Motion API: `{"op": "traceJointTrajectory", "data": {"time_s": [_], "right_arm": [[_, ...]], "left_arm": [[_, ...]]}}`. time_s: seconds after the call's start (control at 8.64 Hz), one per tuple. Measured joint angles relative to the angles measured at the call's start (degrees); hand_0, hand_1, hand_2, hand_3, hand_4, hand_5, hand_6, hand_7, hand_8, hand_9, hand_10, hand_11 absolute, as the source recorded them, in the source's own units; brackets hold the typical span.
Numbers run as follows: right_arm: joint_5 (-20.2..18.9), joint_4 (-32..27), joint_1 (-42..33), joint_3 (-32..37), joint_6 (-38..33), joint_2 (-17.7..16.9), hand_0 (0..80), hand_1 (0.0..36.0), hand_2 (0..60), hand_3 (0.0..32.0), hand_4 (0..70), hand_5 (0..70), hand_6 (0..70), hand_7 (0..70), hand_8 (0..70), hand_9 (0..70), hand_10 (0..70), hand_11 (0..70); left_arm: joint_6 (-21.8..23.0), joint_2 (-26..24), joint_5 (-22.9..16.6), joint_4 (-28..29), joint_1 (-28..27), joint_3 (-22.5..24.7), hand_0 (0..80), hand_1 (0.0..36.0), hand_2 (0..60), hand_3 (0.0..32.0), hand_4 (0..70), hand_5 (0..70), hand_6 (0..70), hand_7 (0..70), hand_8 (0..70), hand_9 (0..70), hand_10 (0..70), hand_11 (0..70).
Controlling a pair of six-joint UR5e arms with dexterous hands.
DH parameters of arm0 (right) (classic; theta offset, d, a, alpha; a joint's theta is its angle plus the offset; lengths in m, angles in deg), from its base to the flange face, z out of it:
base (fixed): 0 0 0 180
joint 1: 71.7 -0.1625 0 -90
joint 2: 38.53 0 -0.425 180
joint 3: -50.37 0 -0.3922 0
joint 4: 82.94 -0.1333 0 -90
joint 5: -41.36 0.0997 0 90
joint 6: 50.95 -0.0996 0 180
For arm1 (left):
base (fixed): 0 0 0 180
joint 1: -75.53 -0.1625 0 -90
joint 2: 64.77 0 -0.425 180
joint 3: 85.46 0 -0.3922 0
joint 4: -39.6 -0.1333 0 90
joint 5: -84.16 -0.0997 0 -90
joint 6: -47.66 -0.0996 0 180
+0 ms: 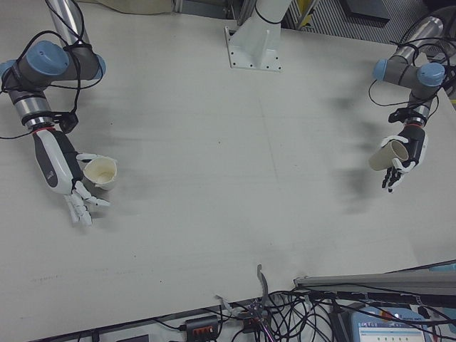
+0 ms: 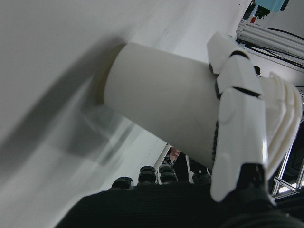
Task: Pour water
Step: 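Reach the right hand to the white paper cup and grasp it, then lift the white paper cup with the right hand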
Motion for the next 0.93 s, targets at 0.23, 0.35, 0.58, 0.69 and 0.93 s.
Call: {"op": "traceJointTrajectory", "data": {"time_s": [0.23, 0.35, 0.58, 0.69, 0.93], "right_arm": [[3.22, 1.25, 3.16, -2.05, 0.19, 0.66, 80.0, 36.0, 60.0, 0.0, 54.6, 70.0, 49.5, 57.0, 35.2, 42.7, 30.7, 47.7], [4.69, 3.26, 4.26, -4.02, 0.19, 0.76, 80.0, 36.0, 60.0, 0.0, 48.4, 70.0, 70.0, 70.0, 55.0, 67.7, 55.5, 70.0], [6.25, 7.87, 5.51, -7.50, -0.01, 0.81, 80.0, 36.0, 60.0, 0.0, 47.2, 70.0, 70.0, 70.0, 57.1, 69.1, 58.5, 70.0], [6.49, 9.14, 5.43, -9.78, -0.53, 0.71, 80.0, 36.0, 60.0, 0.0, 51.1, 70.0, 70.0, 70.0, 56.5, 67.7, 56.9, 70.0], [6.40, 14.17, 2.64, -17.08, -5.43, 0.41, 80.0, 36.0, 60.0, 0.0, 67.5, 70.0, 70.0, 69.7, 50.6, 59.3, 49.2, 70.0]], "left_arm": [[0.00, 2.71, -0.05, 2.78, 0.05, -0.11, 80.0, 36.0, 60.0, 0.0, 33.3, 70.0, 7.8, 18.5, 5.4, 2.9, 2.7, 8.6], [0.00, 3.79, -0.09, 3.93, 0.05, -0.21, 80.0, 36.0, 60.0, 0.0, 33.3, 70.0, 7.7, 18.4, 5.2, 2.7, 2.6, 8.5], [0.00, 5.10, -0.19, 4.88, 0.13, 0.19, 80.0, 36.0, 60.0, 0.0, 34.3, 70.0, 8.1, 18.9, 5.1, 2.6, 1.9, 7.4], [-0.06, 5.13, -0.26, 3.73, 0.08, 1.31, 80.0, 36.0, 60.0, 0.0, 35.2, 70.0, 8.5, 19.0, 4.9, 2.5, 1.6, 7.0], [-0.39, 2.51, -1.11, -2.34, -0.39, 3.75, 80.0, 36.0, 60.0, 0.0, 36.2, 70.0, 9.2, 19.1, 5.0, 2.4, 2.2, 7.8]]}}
